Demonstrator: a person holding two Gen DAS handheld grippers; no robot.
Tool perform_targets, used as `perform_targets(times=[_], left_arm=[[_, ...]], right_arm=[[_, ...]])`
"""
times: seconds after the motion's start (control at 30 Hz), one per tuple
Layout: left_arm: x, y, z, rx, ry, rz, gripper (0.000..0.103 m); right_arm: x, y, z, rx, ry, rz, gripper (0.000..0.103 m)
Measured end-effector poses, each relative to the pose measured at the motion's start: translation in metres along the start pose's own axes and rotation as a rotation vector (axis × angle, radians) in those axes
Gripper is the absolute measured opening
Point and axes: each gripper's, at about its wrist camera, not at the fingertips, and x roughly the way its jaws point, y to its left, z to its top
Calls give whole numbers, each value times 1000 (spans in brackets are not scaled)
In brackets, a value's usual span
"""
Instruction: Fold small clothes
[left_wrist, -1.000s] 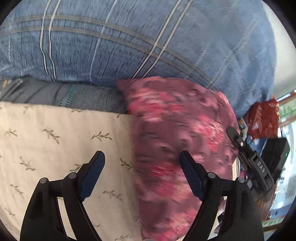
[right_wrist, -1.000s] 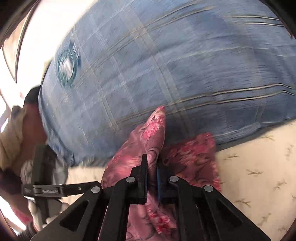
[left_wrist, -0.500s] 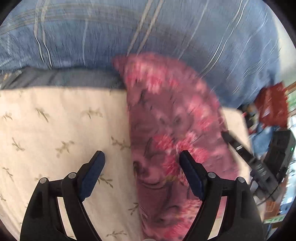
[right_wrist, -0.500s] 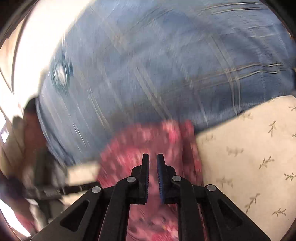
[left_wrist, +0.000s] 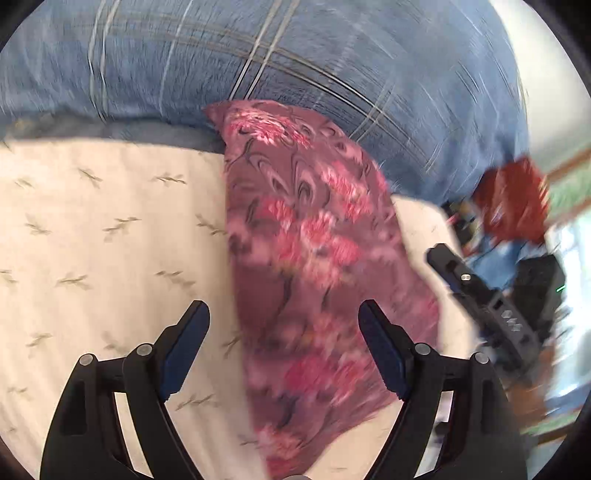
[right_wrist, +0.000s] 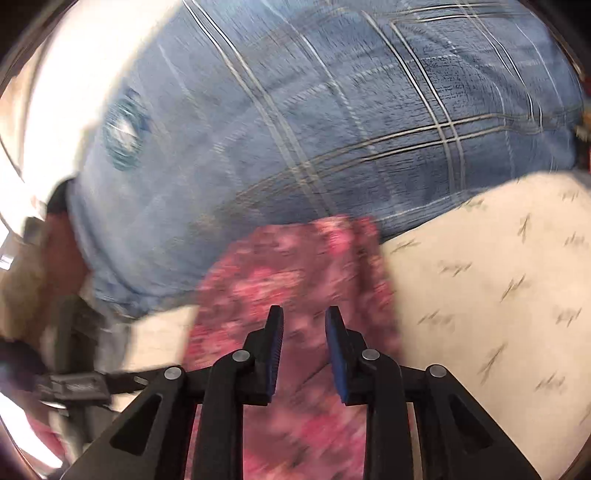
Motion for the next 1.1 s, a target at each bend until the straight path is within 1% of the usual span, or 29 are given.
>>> perform_targets(times=[0.03, 0.07, 0.1, 0.13, 0.17, 0.2, 0.23, 0.27, 0.3, 0.33, 0.37, 0.4, 0.47, 0.5, 0.53, 0.57, 0.6, 0.63, 0.67, 0.7, 0.73, 0.77, 0.8, 0.83, 0.87, 0.93, 0.97, 1.03, 1.1], left_arm=[[5, -6, -6, 49, -6, 59, 83], [10, -12, -12, 102, 6, 101, 83], [17, -15, -17, 129, 23, 122, 84], [13, -14, -16, 124, 16, 123, 83], [7, -12, -13, 98, 25, 87, 83], [3, -9, -10, 73, 34, 47, 83], [-4, -3, -5, 34, 31, 3, 83], [-7, -2, -2, 15, 20, -7, 83], [-13, 4, 4, -9, -4, -6, 83], [-16, 8, 8, -24, -19, 3, 83], [-16, 14, 13, -46, -21, 12, 83], [-11, 20, 19, -76, 1, 1, 83], [5, 31, 25, -129, 76, -31, 83], [13, 32, 26, -147, 97, -41, 83], [17, 32, 25, -154, 99, -47, 85], [14, 31, 25, -147, 75, -51, 85], [13, 29, 27, -136, 65, -65, 85], [14, 29, 28, -134, 78, -100, 85], [15, 30, 27, -140, 84, -117, 85], [17, 29, 28, -145, 80, -122, 85], [18, 26, 29, -136, 68, -110, 85], [21, 22, 30, -127, 61, -105, 85], [24, 15, 31, -116, 48, -100, 74], [24, 11, 30, -110, 40, -106, 46], [25, 5, 29, -92, 32, -81, 41], [18, 5, 25, -64, -17, -39, 29], [18, -2, 23, -37, -44, -13, 28], [12, -12, 18, 5, -81, 35, 25], [7, -19, 16, 17, -104, 56, 24]], right_arm=[[-1, 2, -7, -26, 3, -7, 26], [6, 5, -20, -90, 55, -70, 24], [17, 7, -34, -171, 123, -139, 24], [12, 11, -40, -229, 81, -148, 24], [6, 15, -40, -257, 78, -165, 24], [5, 17, -36, -244, 110, -175, 24], [-1, 15, -27, -202, 112, -156, 25], [-9, 13, -19, -162, 88, -129, 28], [-18, 7, -10, -125, 50, -123, 39], [-26, -1, -5, -89, 16, -131, 46], [-30, -10, 2, -49, -6, -137, 60], [-30, -20, 10, 4, -15, -138, 64], [-21, -41, 18, 112, 15, -108, 64], [-12, -49, 20, 152, 36, -103, 64], [-2, -54, 20, 170, 52, -105, 64], [10, -59, 18, 189, 82, -97, 64], [21, -62, 15, 208, 121, -58, 65], [30, -60, 10, 213, 144, 4, 65], [34, -55, 9, 184, 139, 54, 68], [42, -49, 8, 156, 158, 97, 72], [45, -46, 7, 142, 175, 126, 73], [47, -42, 8, 115, 183, 133, 72], [48, -40, 8, 91, 193, 117, 65], [49, -37, 9, 68, 200, 96, 60], [48, -34, 8, 38, 201, 73, 52], [45, -24, 5, -28, 186, 35, 41], [42, -18, 5, -60, 169, 12, 31], [35, -7, 5, -105, 140, -27, 27], [28, 5, 5, -142, 115, -57, 25]])
